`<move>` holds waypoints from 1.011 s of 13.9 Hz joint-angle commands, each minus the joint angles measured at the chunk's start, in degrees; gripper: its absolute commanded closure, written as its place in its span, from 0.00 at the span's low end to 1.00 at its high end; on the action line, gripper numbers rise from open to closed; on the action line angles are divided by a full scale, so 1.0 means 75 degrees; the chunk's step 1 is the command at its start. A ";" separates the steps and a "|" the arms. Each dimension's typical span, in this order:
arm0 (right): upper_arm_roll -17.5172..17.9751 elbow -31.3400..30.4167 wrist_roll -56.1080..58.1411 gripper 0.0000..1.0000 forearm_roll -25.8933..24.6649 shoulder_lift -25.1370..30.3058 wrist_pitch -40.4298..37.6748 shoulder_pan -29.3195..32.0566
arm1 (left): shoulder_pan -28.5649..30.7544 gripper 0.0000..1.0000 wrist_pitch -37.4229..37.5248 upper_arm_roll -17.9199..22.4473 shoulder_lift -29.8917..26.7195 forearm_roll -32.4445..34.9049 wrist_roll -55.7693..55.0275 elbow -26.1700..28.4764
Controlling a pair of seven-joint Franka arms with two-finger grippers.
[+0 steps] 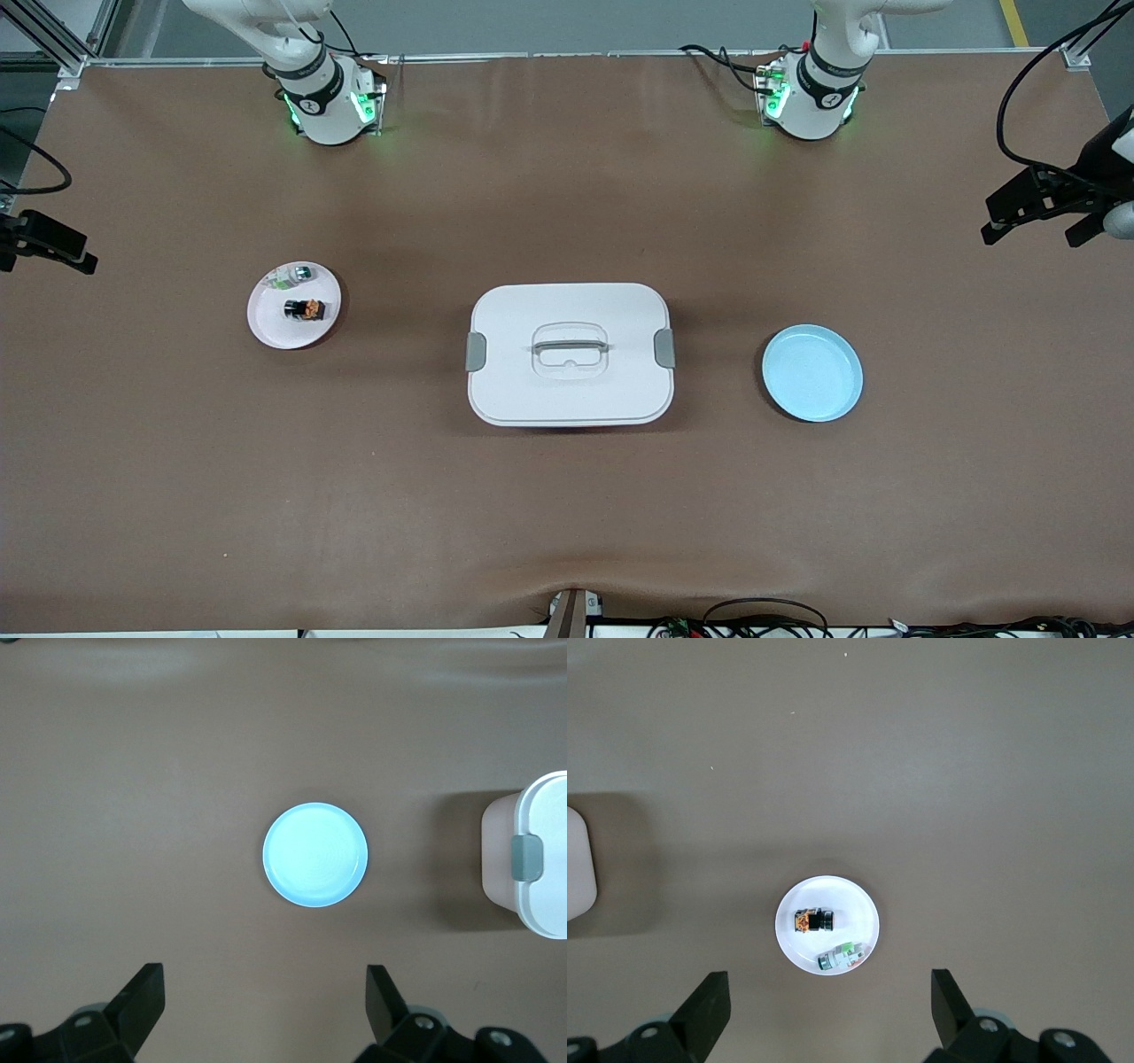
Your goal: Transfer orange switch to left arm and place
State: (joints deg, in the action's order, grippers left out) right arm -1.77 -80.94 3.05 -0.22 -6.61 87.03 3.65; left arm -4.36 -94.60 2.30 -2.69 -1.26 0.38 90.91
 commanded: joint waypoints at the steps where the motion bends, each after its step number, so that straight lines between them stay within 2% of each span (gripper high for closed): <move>1: 0.0013 0.0069 0.0074 0.00 -0.0134 0.0049 -0.0061 -0.0007 | 0.0019 0.00 0.0156 -0.0060 0.0100 0.0062 0.0008 -0.0238; 5: 0.0002 0.0034 0.0167 0.00 -0.0110 -0.0384 -0.0061 0.0017 | 0.0031 0.00 0.0191 -0.0060 0.0100 0.0062 0.0020 -0.0238; 7: 0.0025 -0.0409 0.0168 0.00 -0.0053 -0.0303 -0.0260 -0.0065 | 0.0043 0.00 0.0191 -0.0060 0.0100 0.0062 0.0043 -0.0238; 8: 0.0025 -0.0760 0.0156 0.00 -0.0017 -0.0233 -0.0121 -0.0112 | 0.0043 0.00 0.0191 -0.0060 0.0100 0.0062 0.0055 -0.0238; 14: 0.0048 -0.4075 -0.0055 0.00 0.0182 0.0833 0.2279 -0.0241 | 0.0055 0.00 0.0191 -0.0060 0.0100 0.0062 0.0067 -0.0250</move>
State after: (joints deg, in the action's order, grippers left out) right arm -1.50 -101.58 3.61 0.21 -5.83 99.08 2.01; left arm -4.33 -94.36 2.29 -2.63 -1.26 0.38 90.68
